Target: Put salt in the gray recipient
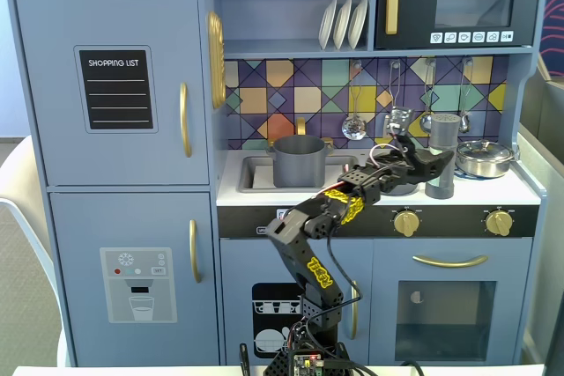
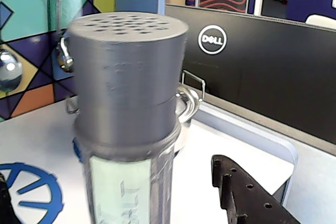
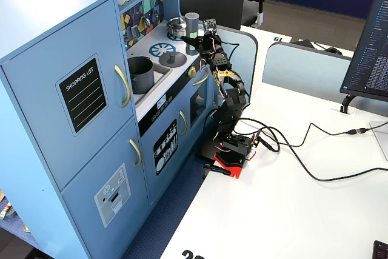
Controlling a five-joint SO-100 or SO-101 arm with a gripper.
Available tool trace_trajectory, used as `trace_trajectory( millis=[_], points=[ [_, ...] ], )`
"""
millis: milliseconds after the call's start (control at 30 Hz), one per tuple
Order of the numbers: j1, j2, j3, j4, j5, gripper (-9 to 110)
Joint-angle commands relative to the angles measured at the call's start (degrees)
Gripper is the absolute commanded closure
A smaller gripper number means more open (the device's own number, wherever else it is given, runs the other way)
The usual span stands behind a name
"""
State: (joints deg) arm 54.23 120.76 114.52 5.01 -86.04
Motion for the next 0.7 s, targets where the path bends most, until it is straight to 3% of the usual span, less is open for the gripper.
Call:
trace_trajectory(
  millis=[0,667],
  points=[
    [0.09,-4.04,-7.65,-3.08,-0.62,43],
    [-2.02,-24.87,-25.93,-6.86,0.70,46]
  ],
)
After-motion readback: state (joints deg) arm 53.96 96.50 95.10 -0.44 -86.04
